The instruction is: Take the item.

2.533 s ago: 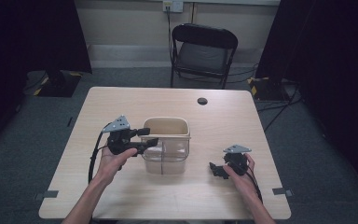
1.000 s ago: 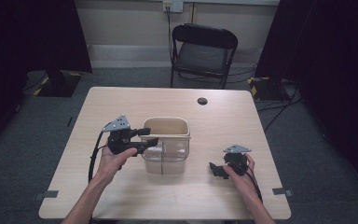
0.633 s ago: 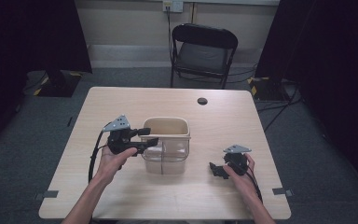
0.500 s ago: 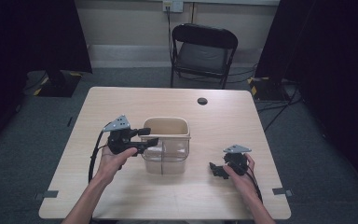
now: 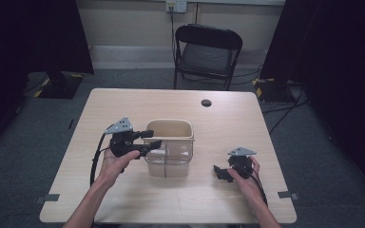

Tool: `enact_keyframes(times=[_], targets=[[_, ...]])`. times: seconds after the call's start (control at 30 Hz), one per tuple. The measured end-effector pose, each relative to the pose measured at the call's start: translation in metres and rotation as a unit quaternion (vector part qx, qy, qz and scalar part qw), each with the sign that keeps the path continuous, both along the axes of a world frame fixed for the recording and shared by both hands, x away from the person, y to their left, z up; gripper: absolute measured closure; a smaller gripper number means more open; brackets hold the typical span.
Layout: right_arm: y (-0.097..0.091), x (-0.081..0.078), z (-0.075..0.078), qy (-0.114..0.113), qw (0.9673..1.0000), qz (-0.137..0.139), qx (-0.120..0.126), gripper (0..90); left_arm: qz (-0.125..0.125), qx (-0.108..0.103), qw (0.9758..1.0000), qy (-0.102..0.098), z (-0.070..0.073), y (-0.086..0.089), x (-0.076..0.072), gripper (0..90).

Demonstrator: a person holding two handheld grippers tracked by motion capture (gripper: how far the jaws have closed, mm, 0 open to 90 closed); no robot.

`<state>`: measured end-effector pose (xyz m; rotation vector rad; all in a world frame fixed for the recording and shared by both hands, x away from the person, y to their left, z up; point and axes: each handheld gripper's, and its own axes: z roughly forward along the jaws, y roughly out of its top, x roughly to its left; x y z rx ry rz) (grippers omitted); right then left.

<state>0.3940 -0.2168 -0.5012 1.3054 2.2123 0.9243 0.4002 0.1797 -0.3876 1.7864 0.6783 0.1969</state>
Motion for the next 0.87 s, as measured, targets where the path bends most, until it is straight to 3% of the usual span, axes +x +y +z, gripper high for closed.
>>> enact_keyframes(times=[0.87], targets=[[-0.0001, 0.0001, 0.0000, 0.000, 1.0000, 0.001, 0.000, 3.9, -0.007, -0.002, 1.0000, 0.001, 0.0008, -0.0035, -0.0015, 41.1]])
